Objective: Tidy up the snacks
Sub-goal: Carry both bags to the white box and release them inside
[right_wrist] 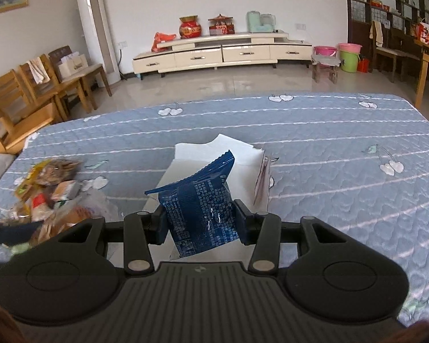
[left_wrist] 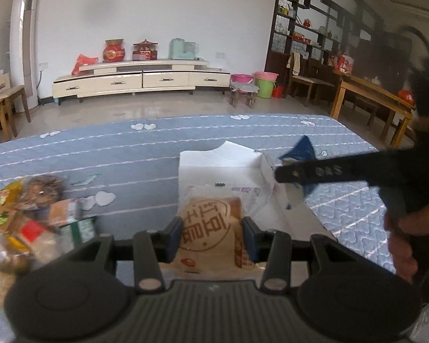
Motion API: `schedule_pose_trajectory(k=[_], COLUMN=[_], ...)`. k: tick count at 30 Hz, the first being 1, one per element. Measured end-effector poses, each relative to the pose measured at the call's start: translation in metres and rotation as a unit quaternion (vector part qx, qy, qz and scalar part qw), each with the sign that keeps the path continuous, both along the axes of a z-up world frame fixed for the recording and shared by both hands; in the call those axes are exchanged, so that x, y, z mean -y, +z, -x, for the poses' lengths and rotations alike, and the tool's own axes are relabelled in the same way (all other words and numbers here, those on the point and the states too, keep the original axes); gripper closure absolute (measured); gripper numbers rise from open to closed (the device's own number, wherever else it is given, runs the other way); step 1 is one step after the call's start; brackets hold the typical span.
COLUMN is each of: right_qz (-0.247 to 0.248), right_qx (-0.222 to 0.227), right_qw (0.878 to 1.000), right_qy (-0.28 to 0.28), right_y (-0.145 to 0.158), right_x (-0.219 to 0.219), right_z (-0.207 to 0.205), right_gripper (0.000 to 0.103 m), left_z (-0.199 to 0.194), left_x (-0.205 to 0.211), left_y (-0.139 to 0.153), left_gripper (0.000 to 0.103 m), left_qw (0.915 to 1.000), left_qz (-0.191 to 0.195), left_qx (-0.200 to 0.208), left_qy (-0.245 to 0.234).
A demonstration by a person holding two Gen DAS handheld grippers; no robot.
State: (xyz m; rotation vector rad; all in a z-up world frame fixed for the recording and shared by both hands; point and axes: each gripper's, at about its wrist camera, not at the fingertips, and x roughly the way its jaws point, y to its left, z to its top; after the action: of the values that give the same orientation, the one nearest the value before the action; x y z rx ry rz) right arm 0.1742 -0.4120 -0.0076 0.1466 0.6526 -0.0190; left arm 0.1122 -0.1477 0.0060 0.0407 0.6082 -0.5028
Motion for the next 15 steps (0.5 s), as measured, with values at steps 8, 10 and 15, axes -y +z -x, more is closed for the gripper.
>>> schedule_pose_trajectory(k=[8,10,15], right_qz=[0.007,0.010,0.018], right_qx=[-0.039,-0.052,-0.067], right_qw=[0.999,0.999,0.998], right_qy=[0.002,0.005,0.006], right_y=[-0.019,-0.025,-0.033], right_x=[-0.003,-0.004,-0.006], right_z=[-0.043,-0.054,-0.077], right_gripper=[0.048,0.048,0.048], left_z=[-0.016,-0.019,-0.026], left_x=[0.022,0.027,0.040], left_y=[-0.014,-0.017,-0.025], left_gripper=[0.059,0.059,0.059], left_qw=[0.9999,0.9998,0.9995], left_qz=[-0.004,-0.007,-0.007], left_qx=[-0.012,-0.010,-0.014], left_qy=[-0.008,-0.013,-0.026])
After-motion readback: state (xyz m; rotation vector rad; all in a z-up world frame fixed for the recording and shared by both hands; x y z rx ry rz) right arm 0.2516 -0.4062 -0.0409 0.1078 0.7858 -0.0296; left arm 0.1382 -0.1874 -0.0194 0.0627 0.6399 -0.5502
